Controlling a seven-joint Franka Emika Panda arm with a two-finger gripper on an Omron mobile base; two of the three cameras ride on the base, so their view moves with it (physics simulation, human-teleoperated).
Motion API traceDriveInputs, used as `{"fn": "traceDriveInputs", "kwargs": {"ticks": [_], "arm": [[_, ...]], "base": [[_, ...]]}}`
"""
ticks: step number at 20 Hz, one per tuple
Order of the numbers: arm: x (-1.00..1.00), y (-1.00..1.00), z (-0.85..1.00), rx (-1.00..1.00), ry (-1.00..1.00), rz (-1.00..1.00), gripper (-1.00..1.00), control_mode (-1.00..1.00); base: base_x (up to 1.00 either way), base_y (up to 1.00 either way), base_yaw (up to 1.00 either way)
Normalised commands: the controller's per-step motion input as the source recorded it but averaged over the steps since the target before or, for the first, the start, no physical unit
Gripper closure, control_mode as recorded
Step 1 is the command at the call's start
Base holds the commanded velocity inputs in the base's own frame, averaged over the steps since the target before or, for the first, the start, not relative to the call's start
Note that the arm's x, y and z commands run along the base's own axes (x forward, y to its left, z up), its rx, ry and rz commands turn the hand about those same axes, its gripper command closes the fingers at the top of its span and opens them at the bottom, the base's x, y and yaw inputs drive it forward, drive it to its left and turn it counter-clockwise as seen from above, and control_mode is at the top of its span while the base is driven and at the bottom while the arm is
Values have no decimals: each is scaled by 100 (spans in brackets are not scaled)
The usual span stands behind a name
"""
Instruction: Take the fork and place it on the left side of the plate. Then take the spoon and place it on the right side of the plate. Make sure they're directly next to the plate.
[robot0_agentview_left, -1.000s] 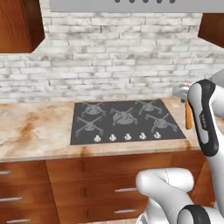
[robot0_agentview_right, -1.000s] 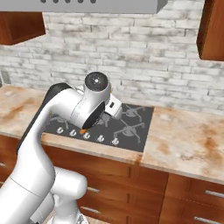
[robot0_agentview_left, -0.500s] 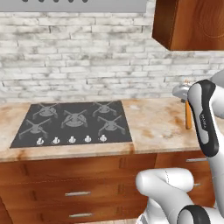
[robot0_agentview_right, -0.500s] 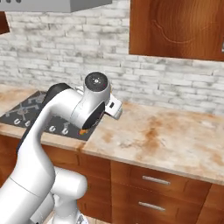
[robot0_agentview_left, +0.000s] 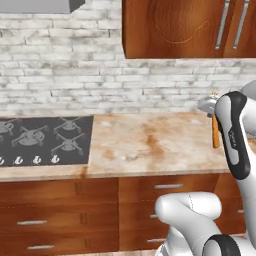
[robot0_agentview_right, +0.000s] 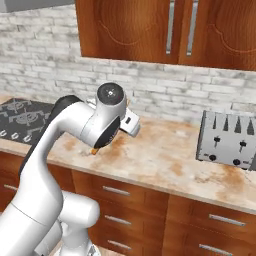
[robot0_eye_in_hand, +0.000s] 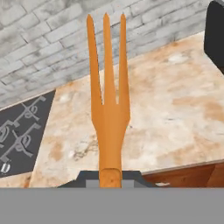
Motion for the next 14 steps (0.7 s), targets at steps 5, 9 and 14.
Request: {"fn": "traceDriveInputs", "kwargs": {"ticks": [5, 9, 14], "arm": [[0, 0, 0, 0, 0, 0, 100, 100], [0, 0, 0, 0, 0, 0, 100, 100], [0, 0, 0, 0, 0, 0, 100, 100]], "base": [[-50, -100, 24], [-58, -100, 39], [-73, -50, 55]]}}
